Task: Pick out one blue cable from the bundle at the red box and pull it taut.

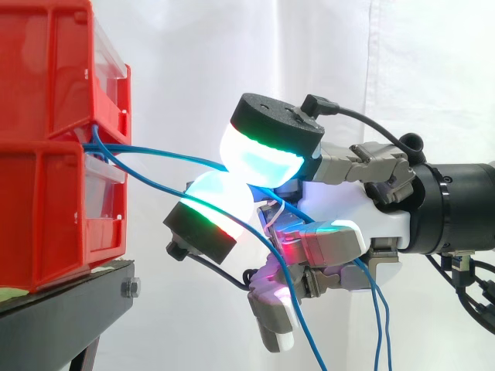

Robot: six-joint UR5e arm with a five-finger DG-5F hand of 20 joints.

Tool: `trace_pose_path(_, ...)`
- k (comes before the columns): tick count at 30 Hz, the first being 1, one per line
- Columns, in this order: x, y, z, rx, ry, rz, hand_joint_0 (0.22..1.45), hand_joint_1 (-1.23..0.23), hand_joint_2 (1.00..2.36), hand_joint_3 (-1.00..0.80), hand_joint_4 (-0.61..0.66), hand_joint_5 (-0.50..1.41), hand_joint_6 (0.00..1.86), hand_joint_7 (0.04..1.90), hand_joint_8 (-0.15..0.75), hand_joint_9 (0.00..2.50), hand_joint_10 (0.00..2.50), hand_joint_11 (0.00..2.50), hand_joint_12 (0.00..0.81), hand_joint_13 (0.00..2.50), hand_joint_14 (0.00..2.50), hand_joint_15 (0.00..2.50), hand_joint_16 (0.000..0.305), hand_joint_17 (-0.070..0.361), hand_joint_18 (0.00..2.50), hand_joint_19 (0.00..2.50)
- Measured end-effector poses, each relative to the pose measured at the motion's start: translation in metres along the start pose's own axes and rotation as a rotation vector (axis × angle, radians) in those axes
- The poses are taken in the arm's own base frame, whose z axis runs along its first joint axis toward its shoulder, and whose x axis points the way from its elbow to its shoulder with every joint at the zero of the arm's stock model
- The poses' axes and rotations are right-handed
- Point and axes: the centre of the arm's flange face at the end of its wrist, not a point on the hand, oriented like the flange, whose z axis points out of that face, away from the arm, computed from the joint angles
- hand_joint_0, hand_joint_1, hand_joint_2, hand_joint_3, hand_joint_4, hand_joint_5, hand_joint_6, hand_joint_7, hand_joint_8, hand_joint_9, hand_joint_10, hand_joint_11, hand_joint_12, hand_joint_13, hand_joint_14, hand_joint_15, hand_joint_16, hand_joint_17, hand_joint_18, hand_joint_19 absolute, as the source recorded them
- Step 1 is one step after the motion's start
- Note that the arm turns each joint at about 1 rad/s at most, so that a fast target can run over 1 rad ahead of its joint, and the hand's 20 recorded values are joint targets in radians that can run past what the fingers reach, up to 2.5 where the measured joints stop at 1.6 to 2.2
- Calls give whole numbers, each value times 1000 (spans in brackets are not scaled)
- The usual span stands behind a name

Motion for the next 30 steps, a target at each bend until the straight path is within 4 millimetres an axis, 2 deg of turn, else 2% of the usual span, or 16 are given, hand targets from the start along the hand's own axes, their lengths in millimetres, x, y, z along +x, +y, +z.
trace_pose_path(1,0,0,0,0,0,0,577,-714,1012,-304,29,-117,880,968,303,1421,28,868,421,1068,25,666,59,132,802,789)
trace_pose_path(2,0,0,0,0,0,0,568,-709,1011,-329,27,-118,880,972,294,1417,28,874,417,1064,24,670,58,129,793,789)
trace_pose_path(3,0,0,0,0,0,0,556,-678,1006,-427,32,-118,880,967,302,1424,28,862,418,1071,24,667,58,131,799,793)
trace_pose_path(5,0,0,0,0,0,-1,545,-588,1000,-500,36,-117,880,933,308,1430,27,859,423,1079,24,668,58,131,810,791)
trace_pose_path(10,1,0,0,0,1,-1,579,-427,1000,-500,30,-113,870,937,300,1438,28,863,418,1090,23,667,57,128,813,798)
trace_pose_path(12,1,0,0,0,1,-1,605,-444,1004,-459,27,-112,868,940,299,1437,28,855,418,1090,26,673,56,127,813,799)
trace_pose_path(13,1,0,0,0,1,-1,617,-499,1009,-387,29,-111,867,939,302,1438,28,854,422,1092,23,667,56,126,814,798)
trace_pose_path(19,1,-1,0,1,1,-2,607,-618,1015,-226,28,-105,863,939,324,1451,27,854,436,1102,24,647,61,137,855,768)
trace_pose_path(30,1,-1,0,1,1,-3,606,-755,1016,-123,41,-115,877,963,330,1412,25,848,443,1095,24,653,64,144,867,743)
